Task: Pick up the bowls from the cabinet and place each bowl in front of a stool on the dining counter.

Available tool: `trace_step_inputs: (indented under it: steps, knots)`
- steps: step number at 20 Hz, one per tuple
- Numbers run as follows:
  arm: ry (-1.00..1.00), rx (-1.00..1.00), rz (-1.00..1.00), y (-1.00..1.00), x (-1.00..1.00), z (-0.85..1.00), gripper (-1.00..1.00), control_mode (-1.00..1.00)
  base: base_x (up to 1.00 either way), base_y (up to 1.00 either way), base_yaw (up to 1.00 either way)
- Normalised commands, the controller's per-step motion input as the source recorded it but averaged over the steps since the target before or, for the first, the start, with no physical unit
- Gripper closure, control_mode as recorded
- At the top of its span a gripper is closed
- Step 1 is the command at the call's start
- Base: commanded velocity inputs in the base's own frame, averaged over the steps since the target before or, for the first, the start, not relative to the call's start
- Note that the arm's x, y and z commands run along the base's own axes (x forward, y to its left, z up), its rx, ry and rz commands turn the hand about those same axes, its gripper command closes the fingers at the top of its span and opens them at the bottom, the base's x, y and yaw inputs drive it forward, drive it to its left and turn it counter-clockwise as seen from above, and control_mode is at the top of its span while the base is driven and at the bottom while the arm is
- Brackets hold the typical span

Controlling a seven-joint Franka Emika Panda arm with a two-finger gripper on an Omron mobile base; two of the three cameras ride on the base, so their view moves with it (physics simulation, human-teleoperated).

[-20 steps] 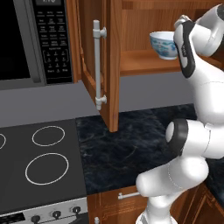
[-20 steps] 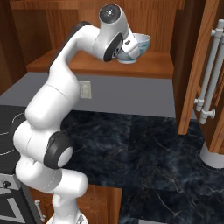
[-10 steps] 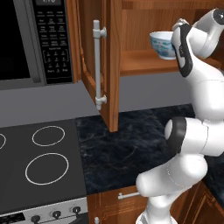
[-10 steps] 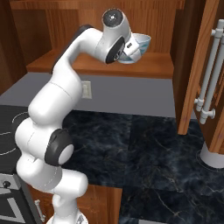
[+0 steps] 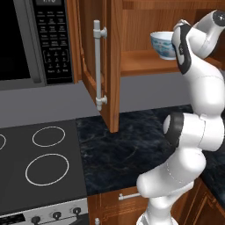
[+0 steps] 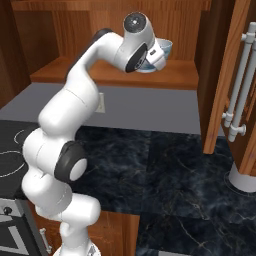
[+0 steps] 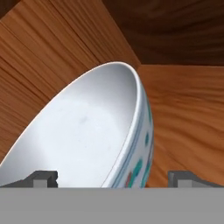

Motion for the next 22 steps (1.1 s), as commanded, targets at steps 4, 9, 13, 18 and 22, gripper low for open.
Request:
trace_step_inputs:
  steps: [4,9,13,18,22]
  knots:
    - [0.00,0.00,0.00,-0.03,0.16,0.00,-1.00,-1.00,0.00,0.00,0.00]
    - [0.04,0.00,0.00,0.00,0.16,0.00,-1.00,-1.00,0.00,0.00,0.00]
    - [0.10,0.00,0.00,0.00,0.11,0.00,-1.00,-1.00,0.00,0.00,0.00]
    - [0.11,0.00,0.00,0.00,0.07,-0.04,-1.00,-1.00,0.00,0.00,0.00]
    - [0.10,0.00,0.00,0.00,0.06,-0.20,-1.00,-1.00,0.00,0.00,0.00]
